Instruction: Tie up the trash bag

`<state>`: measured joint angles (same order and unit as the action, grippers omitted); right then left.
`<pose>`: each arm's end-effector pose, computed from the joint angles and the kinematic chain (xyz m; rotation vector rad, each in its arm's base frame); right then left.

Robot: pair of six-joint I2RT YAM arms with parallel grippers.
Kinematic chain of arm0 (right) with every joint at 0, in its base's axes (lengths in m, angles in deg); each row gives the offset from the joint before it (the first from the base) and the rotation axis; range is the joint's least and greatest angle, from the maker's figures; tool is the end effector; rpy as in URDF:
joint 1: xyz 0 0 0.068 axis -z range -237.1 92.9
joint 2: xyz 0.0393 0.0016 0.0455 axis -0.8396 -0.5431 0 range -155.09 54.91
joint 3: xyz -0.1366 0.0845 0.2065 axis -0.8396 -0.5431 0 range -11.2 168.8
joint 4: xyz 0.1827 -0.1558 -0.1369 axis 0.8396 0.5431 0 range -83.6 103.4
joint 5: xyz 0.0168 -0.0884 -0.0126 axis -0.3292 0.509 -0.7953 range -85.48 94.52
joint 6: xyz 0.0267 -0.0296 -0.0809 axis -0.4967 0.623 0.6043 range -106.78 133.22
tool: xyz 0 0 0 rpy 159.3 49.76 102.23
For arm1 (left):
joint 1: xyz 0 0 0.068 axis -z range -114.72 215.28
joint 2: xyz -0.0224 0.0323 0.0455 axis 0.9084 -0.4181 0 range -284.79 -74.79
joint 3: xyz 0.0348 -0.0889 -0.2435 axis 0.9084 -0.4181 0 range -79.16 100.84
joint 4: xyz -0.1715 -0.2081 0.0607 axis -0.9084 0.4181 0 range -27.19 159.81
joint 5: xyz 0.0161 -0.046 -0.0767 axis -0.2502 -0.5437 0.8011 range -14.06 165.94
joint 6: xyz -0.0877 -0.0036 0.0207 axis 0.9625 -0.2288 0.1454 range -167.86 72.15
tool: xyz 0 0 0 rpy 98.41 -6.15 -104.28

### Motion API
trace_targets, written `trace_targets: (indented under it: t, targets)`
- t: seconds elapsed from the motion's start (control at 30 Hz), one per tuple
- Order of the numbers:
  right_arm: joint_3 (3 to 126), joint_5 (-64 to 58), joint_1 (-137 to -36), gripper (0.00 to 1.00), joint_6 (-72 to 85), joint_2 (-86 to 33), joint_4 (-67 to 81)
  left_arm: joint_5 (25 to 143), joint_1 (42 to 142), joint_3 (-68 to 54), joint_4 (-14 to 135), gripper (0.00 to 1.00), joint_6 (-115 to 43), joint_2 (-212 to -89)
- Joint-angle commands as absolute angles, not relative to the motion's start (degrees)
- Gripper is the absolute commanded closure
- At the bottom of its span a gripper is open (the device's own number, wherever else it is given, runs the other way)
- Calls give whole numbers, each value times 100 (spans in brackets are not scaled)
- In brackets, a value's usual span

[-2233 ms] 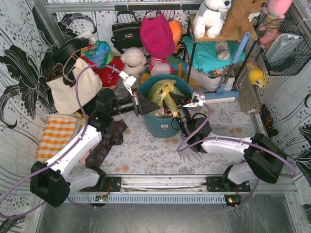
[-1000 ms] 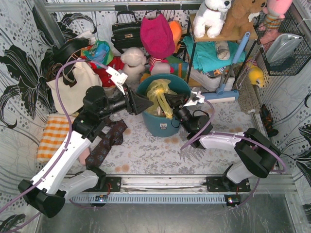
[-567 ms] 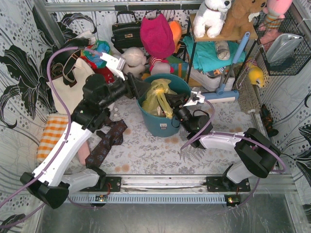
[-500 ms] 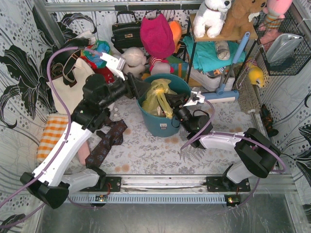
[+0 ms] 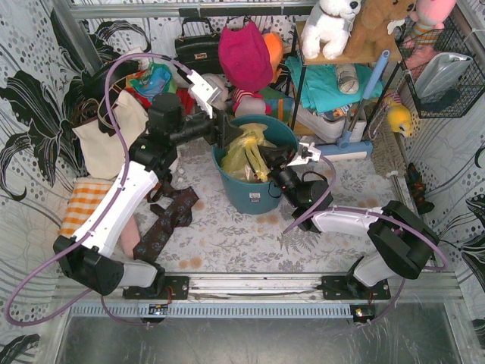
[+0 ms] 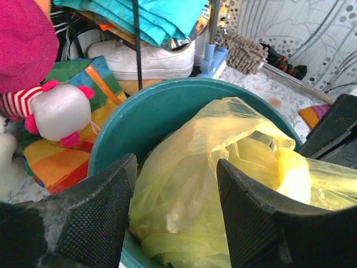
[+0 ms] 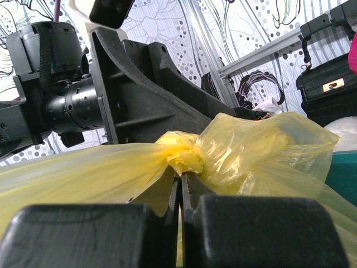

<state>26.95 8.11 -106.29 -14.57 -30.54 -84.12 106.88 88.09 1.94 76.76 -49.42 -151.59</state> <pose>0.2218 0.2490 0.3198 -0.1001 0.8718 1.2377 0.3150 -0.1774 0.4145 0.7585 1.6018 -0.7380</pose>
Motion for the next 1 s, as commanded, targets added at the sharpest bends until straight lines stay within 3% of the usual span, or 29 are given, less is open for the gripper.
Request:
trace_targets:
  t: [0.0, 0.3, 0.43, 0.5, 0.7, 0.97]
  targets:
    - [2686, 725, -10597, 100, -1446, -2859, -8751, 11219, 8822, 195, 7459, 31, -5632, -15185]
    - [2699, 704, -10597, 100, -1473, -2846, -8721, 11764, 8816, 381, 6981, 32, -5710, -15656]
    - [2685, 730, -10595, 100, -1475, -2850, -8716, 11914, 8814, 523, 6876, 39, -5748, -15888]
    - [2673, 748, -10597, 100, -1466, -2846, -8701, 11973, 8812, 589, 6850, 48, -5716, -15985]
    - [2644, 1032, -10597, 100, -1393, -2769, -8474, 11910, 8811, 456, 6707, 97, -5545, -15864]
    - [2585, 1655, -10596, 100, -1283, -2622, -7879, 11423, 8809, -73, 6521, 100, -5329, -15111]
